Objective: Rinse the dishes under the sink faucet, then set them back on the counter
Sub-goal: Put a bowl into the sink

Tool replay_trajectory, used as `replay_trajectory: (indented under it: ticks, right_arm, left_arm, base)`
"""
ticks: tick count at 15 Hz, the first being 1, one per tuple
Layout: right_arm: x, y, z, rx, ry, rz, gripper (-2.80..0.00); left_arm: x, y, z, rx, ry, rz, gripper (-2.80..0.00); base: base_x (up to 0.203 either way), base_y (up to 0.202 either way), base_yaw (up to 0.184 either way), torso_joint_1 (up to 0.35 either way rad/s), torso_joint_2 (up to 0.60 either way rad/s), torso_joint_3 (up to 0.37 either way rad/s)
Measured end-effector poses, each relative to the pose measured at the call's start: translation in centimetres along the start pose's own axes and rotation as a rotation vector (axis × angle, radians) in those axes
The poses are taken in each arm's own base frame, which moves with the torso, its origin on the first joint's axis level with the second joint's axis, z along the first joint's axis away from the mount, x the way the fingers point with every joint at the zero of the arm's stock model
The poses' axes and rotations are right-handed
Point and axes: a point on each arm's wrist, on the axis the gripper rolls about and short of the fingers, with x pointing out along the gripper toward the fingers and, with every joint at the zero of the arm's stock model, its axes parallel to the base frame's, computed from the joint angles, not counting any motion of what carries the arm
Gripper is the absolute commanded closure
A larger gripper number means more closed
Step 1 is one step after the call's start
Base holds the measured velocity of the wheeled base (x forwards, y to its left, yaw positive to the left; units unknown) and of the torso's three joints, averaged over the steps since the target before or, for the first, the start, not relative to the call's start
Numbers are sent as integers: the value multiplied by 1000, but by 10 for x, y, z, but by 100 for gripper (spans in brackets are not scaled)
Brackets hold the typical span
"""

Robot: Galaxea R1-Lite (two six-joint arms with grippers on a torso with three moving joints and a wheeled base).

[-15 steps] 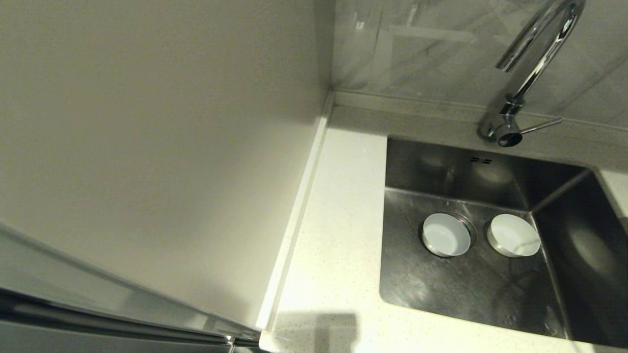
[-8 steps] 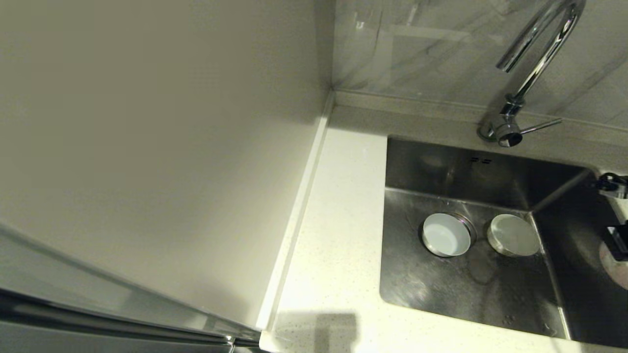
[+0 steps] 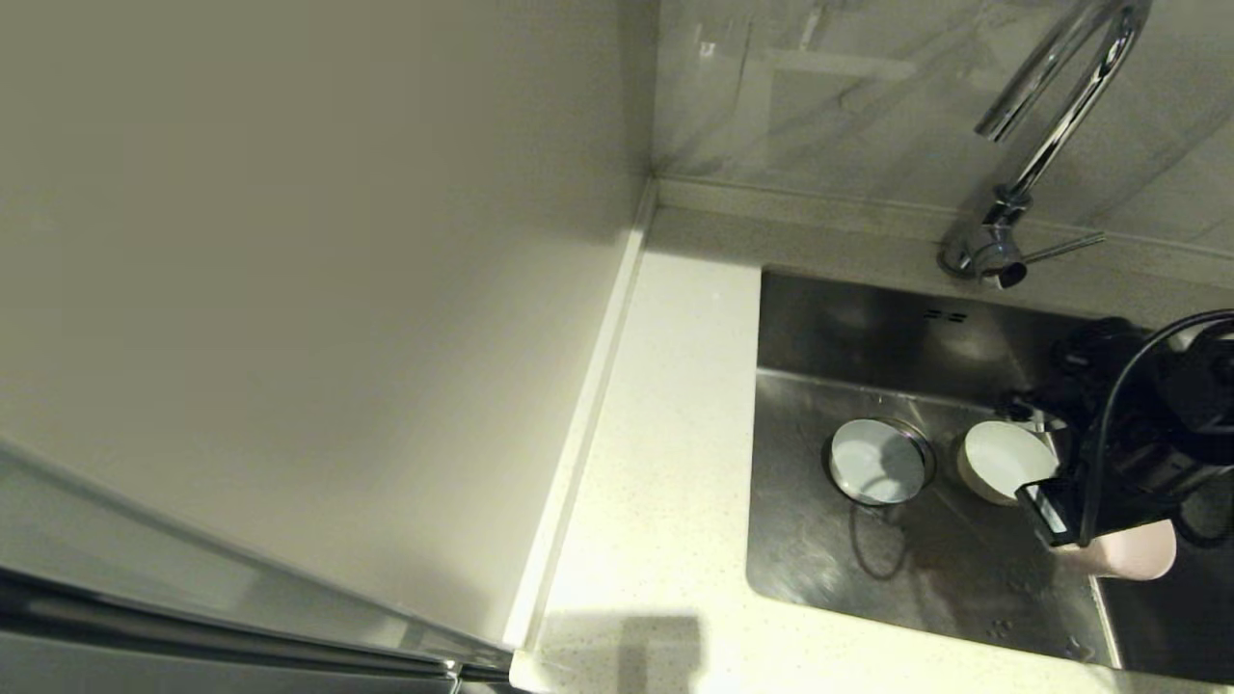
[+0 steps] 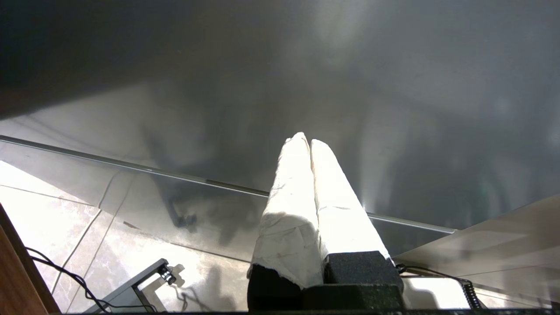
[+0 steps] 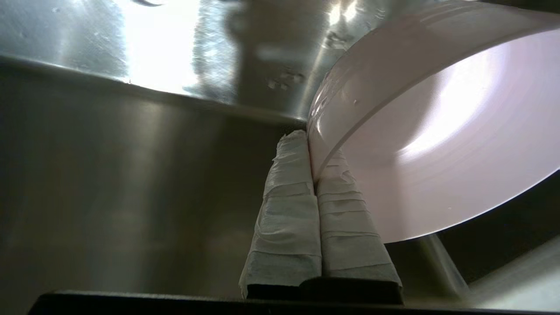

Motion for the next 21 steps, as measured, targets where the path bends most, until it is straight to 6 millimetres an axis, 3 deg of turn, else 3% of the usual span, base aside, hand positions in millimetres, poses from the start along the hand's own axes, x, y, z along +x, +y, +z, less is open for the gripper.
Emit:
replay_trajectory:
  ticks: [4, 9, 17, 18, 21]
  right_arm:
    - [35, 21, 16, -44, -8, 16, 0]
    - [74, 33, 31, -35, 19, 25, 0]
    - [108, 46, 46, -46, 49, 35, 0]
    - [111, 47, 47, -49, 53, 36, -280]
    - [116, 49, 48, -50, 57, 37, -280]
  left_arm:
    - [0, 0, 0, 0, 0, -1, 0]
    - [0, 0, 0, 0, 0, 0, 0]
    - [0, 0, 0, 0, 0, 0, 0]
    - [0, 0, 0, 0, 0, -1, 0]
    - [0, 0, 0, 1, 0, 0, 0]
  base:
    - [0, 0, 0, 0, 0, 0]
    - [0, 0, 0, 0, 0, 0]
    - [0, 0, 0, 0, 0, 0]
    - [0, 0, 0, 0, 0, 0]
    - [0, 0, 0, 0, 0, 0]
